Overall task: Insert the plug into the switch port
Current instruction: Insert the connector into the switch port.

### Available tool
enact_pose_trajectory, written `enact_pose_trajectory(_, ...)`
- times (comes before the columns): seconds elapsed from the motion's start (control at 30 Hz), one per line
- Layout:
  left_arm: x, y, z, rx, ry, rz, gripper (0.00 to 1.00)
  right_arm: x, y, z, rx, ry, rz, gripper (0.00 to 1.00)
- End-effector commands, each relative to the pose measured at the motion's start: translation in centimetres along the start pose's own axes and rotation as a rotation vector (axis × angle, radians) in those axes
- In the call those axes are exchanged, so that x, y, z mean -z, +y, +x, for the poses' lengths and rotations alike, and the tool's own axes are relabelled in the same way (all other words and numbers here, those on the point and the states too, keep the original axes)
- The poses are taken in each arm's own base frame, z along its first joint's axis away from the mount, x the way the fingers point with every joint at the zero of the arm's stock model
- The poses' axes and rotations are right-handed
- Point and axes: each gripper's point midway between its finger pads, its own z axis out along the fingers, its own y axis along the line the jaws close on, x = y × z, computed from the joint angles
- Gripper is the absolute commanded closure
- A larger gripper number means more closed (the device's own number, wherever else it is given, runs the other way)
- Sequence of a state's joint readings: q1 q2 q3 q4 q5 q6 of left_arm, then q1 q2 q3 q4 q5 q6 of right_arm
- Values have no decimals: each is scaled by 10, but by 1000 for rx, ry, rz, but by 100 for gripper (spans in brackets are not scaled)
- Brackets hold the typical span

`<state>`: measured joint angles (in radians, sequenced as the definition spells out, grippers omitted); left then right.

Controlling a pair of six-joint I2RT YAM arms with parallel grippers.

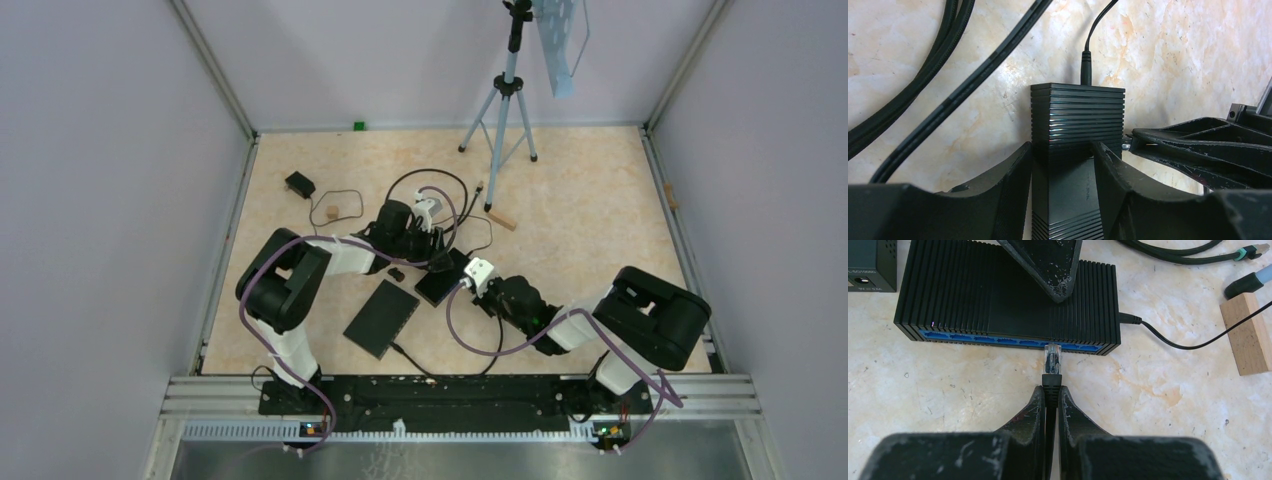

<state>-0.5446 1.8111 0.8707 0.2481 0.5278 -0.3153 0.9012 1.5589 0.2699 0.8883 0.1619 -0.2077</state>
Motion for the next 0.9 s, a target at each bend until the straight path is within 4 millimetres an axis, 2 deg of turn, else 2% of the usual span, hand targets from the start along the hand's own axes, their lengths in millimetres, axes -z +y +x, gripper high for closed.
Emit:
enact_pose_trajectory(0.0, 4, -5, 17, 24, 47, 24, 47, -8, -3, -43, -24, -128, 13, 100)
enact_pose_trajectory(0.63, 3, -3, 19, 21, 52, 16, 47, 0, 0, -62, -27, -224, -17, 100)
enact_pose_trajectory(0.87, 4, -3, 19, 21, 54, 16, 47, 1, 0, -63, -28, -232, -14, 100)
